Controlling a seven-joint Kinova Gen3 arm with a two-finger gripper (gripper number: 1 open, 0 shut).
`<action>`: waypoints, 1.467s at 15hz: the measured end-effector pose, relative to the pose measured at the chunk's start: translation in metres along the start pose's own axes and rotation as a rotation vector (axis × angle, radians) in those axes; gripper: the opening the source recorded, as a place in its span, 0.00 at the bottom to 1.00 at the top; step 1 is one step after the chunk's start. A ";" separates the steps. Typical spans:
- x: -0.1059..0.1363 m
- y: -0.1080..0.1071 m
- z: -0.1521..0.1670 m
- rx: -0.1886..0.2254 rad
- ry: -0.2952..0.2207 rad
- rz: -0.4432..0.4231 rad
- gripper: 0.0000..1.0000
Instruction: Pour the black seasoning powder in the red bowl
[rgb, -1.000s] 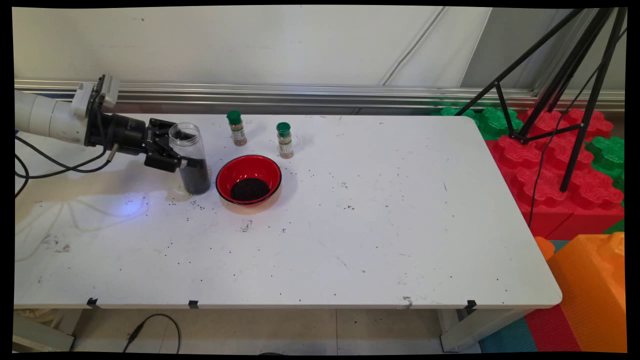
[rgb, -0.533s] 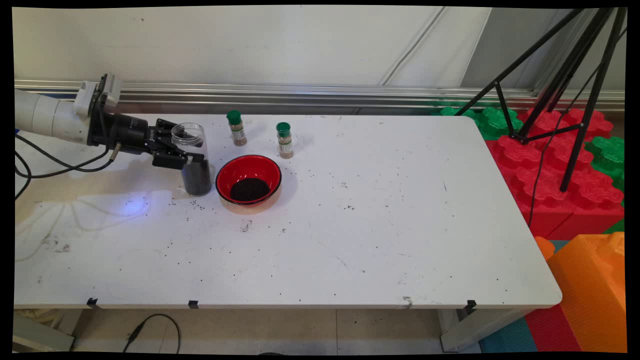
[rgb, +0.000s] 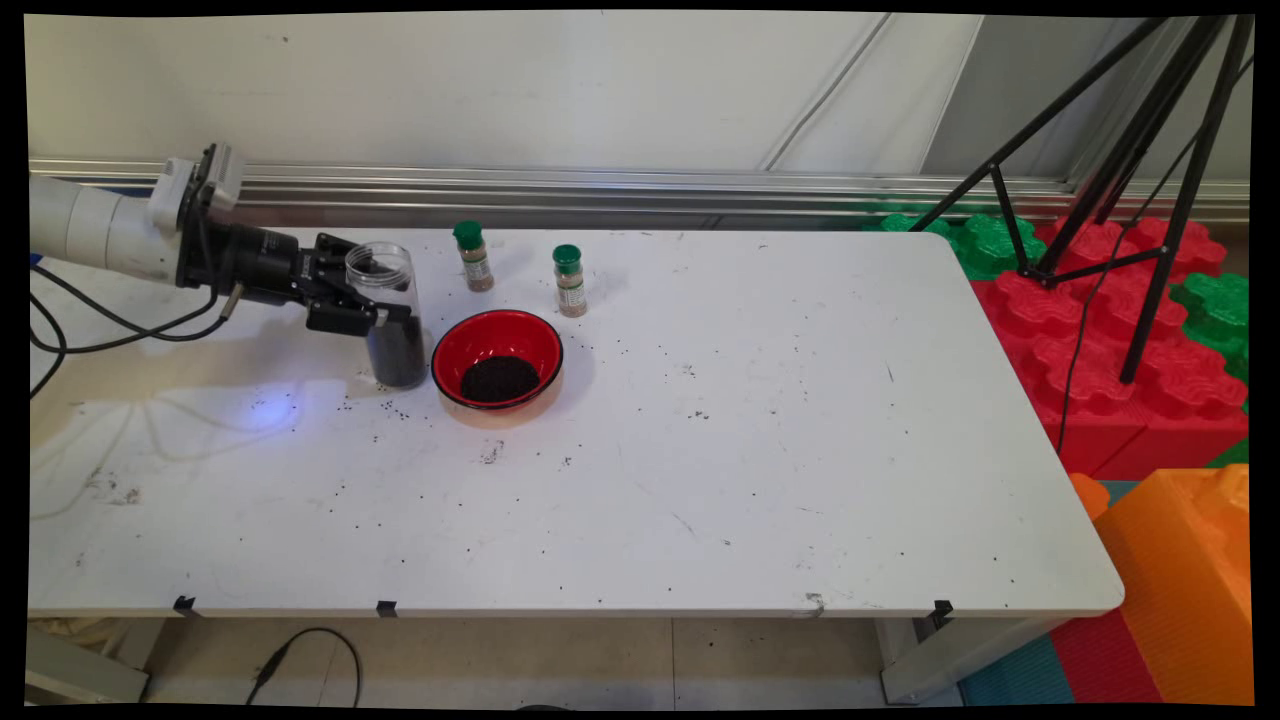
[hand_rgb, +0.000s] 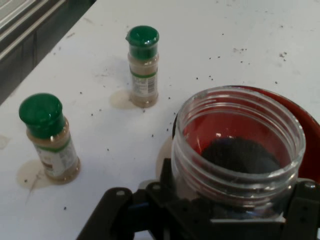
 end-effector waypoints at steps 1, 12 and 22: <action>0.002 0.000 -0.001 0.000 0.003 0.006 0.00; 0.046 -0.008 -0.015 0.023 0.048 0.089 0.00; 0.083 -0.017 -0.010 0.043 0.094 0.186 0.00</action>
